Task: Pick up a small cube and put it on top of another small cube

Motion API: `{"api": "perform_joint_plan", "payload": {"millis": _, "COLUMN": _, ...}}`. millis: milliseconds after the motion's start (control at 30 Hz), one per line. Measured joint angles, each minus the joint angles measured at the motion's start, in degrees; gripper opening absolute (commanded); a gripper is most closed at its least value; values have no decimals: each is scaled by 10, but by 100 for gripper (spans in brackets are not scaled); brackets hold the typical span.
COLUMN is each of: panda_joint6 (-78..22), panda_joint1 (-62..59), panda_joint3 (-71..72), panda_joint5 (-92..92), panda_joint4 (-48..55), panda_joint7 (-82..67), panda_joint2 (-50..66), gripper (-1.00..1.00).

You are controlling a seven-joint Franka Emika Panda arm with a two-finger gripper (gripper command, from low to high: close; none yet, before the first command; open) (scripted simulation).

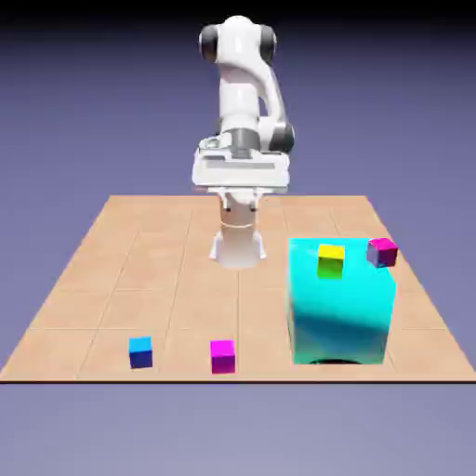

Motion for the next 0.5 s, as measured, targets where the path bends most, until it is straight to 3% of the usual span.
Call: {"api": "perform_joint_plan", "payload": {"millis": 500, "panda_joint6": -321, "panda_joint1": -61, "panda_joint3": -115, "panda_joint5": 181, "panda_joint4": 258, "panda_joint7": 83, "panda_joint2": 311, "gripper": 0}}
